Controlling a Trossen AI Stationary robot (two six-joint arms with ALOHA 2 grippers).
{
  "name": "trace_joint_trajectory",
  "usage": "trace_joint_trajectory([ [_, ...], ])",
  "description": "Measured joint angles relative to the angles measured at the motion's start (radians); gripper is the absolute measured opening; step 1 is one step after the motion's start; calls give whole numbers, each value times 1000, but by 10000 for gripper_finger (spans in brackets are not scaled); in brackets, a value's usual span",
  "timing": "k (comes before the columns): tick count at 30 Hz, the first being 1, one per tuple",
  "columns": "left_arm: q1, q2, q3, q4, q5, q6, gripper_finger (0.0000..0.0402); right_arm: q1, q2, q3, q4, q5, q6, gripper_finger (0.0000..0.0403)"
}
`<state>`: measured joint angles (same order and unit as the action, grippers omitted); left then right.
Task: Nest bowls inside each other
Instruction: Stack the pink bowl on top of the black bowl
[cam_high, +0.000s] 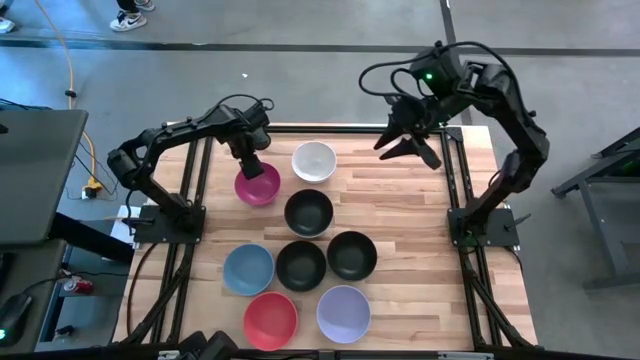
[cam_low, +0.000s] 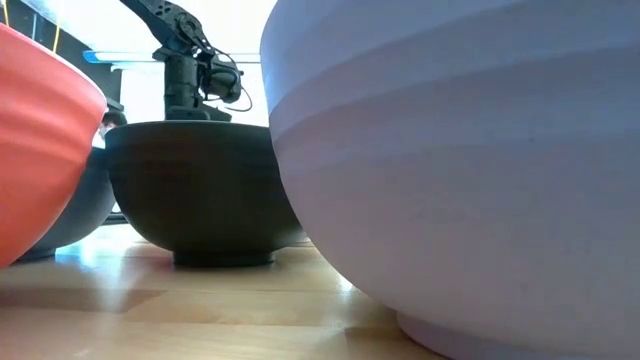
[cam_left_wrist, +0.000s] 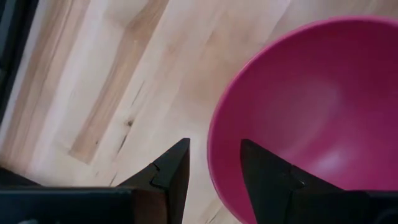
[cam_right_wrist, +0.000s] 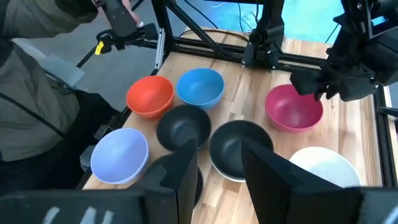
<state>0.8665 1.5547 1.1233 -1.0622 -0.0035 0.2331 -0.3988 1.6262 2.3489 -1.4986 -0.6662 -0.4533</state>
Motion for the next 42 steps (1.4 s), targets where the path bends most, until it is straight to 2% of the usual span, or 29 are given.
trace_joint_trajectory([
  [12, -1, 2, 0, 8, 19, -21, 131, 0, -6, -36, 13, 0, 8, 119],
  [24, -2, 3, 0, 1, -7, -21, 131, 0, -6, -56, 23, -1, 10, 119],
  [33, -5, 3, -2, -22, -4, -21, 131, 1, -6, -56, 39, -45, 11, 119],
  [42, -5, 4, -71, 18, 16, -6, 131, 1, -6, -56, 49, -45, 27, 119],
])
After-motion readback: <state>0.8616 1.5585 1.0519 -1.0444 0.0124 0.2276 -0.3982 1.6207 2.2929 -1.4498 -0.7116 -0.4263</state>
